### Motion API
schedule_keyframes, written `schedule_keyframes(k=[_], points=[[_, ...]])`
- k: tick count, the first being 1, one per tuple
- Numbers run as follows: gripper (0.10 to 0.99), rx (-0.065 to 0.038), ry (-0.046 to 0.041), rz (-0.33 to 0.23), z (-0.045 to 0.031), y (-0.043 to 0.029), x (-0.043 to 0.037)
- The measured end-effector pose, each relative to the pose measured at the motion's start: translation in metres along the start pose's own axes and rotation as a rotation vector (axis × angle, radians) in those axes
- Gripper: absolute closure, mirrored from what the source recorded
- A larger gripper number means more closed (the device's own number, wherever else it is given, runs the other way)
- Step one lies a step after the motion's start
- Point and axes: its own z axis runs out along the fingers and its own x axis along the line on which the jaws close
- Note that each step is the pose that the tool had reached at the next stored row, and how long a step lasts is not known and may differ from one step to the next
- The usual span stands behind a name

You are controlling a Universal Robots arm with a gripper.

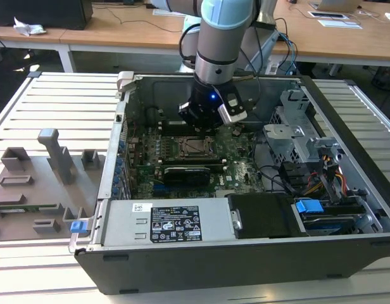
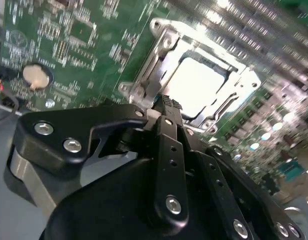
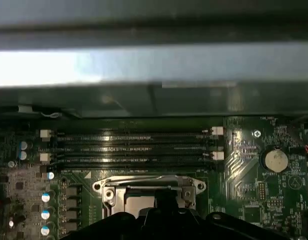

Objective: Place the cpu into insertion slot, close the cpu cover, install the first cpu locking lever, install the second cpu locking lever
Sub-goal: 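Install the first cpu locking lever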

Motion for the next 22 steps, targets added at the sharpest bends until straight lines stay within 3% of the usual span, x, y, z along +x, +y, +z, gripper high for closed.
schedule_keyframes(k=[1,3,18,22], points=[[0.980,0.005,-0.0001,0.000,-0.0006,-0.0072,0.0000],[0.980,0.009,-0.0002,0.000,-0.0010,-0.0128,-0.0001],[0.980,0.014,-0.0002,0.000,-0.0340,-0.0104,0.0010],[0.980,0.015,-0.0002,0.001,-0.0390,-0.0099,0.0012]])
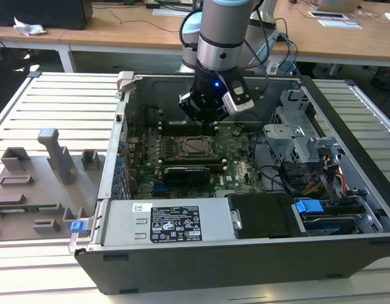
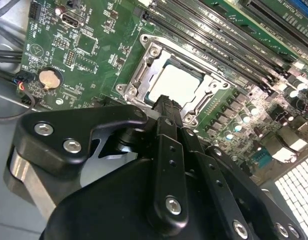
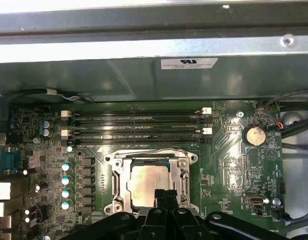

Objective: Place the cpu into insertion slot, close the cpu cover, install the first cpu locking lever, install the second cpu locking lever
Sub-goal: 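Install the first cpu locking lever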

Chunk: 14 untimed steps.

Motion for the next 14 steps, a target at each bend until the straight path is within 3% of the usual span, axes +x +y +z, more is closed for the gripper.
schedule_keyframes(k=[14], points=[[0.980,0.006,-0.0001,0.000,-0.0197,0.0012,0.0007]])
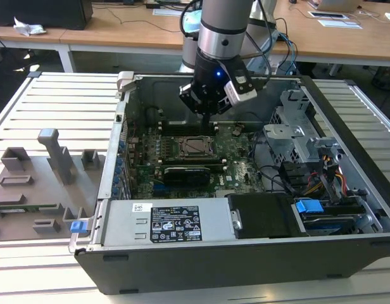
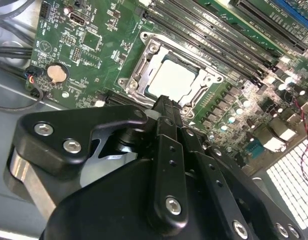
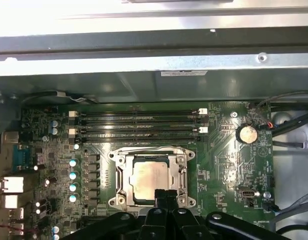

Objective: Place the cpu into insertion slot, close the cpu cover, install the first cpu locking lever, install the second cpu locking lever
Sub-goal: 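Install the first cpu locking lever, then install the second cpu locking lever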

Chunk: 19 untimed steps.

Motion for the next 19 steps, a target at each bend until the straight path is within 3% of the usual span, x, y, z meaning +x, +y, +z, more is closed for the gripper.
schedule_keyframes(k=[7,9,19], points=[[0.980,0.002,-0.0001,0.000,-0.0120,0.0007,0.0004],[0.980,0.004,0.0000,0.000,-0.0191,0.0011,0.0007],[0.980,0.004,-0.0002,0.000,-0.0204,0.0012,0.0007]])
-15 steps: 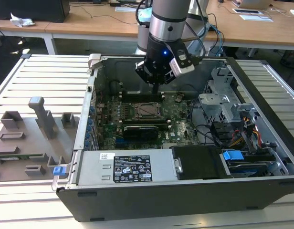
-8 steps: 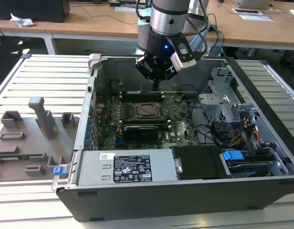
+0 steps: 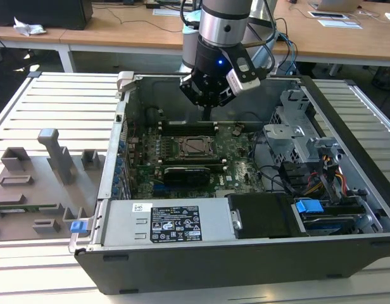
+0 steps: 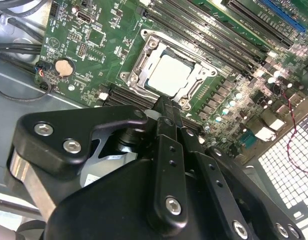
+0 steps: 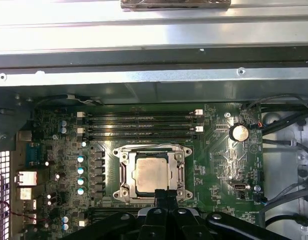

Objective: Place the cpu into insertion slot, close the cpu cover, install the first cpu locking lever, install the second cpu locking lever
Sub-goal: 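Install the second cpu locking lever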

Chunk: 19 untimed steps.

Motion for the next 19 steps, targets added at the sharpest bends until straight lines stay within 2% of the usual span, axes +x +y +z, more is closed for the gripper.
schedule_keyframes(k=[7,11,19], points=[[0.980,0.000,0.0001,0.000,-0.0004,-0.0017,0.0000],[0.980,0.000,0.0001,0.000,-0.0008,-0.0129,-0.0002],[0.980,0.000,0.0000,0.000,-0.0012,-0.0235,-0.0004]])
